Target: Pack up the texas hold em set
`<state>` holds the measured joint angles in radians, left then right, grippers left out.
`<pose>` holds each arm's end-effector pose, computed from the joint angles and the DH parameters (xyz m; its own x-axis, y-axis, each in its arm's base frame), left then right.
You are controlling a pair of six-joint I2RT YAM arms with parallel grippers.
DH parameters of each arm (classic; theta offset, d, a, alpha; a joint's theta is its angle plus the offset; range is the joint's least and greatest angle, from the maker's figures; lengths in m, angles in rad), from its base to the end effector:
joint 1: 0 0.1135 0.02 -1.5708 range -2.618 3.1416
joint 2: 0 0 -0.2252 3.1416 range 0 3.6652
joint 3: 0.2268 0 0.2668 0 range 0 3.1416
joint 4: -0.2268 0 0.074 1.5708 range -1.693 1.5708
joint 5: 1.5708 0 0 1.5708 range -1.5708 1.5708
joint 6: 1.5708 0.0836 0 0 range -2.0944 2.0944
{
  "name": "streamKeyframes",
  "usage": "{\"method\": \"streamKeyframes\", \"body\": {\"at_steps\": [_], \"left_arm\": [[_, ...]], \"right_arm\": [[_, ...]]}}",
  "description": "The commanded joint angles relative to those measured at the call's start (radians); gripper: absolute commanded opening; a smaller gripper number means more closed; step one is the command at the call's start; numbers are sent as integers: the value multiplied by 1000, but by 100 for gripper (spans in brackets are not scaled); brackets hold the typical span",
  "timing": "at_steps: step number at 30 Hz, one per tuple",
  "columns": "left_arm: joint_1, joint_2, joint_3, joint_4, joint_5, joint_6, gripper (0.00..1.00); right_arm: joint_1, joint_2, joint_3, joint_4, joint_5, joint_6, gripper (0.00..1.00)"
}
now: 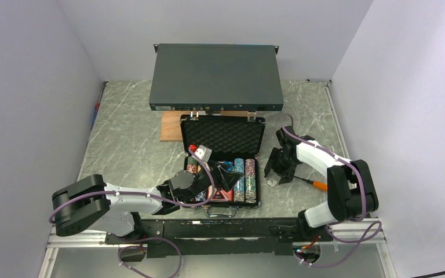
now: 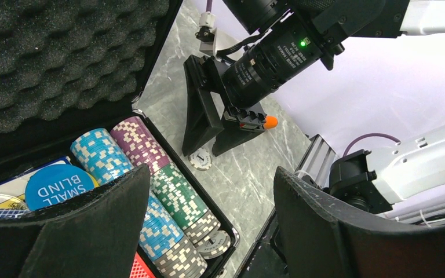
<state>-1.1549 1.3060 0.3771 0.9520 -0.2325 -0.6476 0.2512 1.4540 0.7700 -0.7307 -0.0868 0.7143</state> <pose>0.1469 -0.2850 0.1621 -0.4734 -0.3811 -0.7941 0.6413 0.4688 -0.6074 0.2477 0.0711 0.0640 -0.8937 0.4444 -0.0614 0.4299 0.8874 0.1665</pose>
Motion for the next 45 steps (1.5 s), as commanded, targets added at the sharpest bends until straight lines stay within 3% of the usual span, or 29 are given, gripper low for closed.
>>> {"method": "streamKeyframes", "body": {"at_steps": [1, 14, 29, 37, 45], "left_arm": [[3, -34, 12, 17, 6, 5, 80], [4, -57, -23, 60, 2, 8, 81], [10, -89, -53, 79, -4, 11, 81], [11, -101, -55, 67, -5, 8, 81], [13, -68, -26, 35, -5, 0, 81]], "right_arm": [[10, 14, -1, 36, 15, -4, 63], [35, 75, 5, -1, 79, 42, 51], [63, 148, 22, -10, 85, 48, 50], [64, 165, 25, -9, 77, 42, 34], [54, 47, 25, -36, 31, 64, 21]]}}
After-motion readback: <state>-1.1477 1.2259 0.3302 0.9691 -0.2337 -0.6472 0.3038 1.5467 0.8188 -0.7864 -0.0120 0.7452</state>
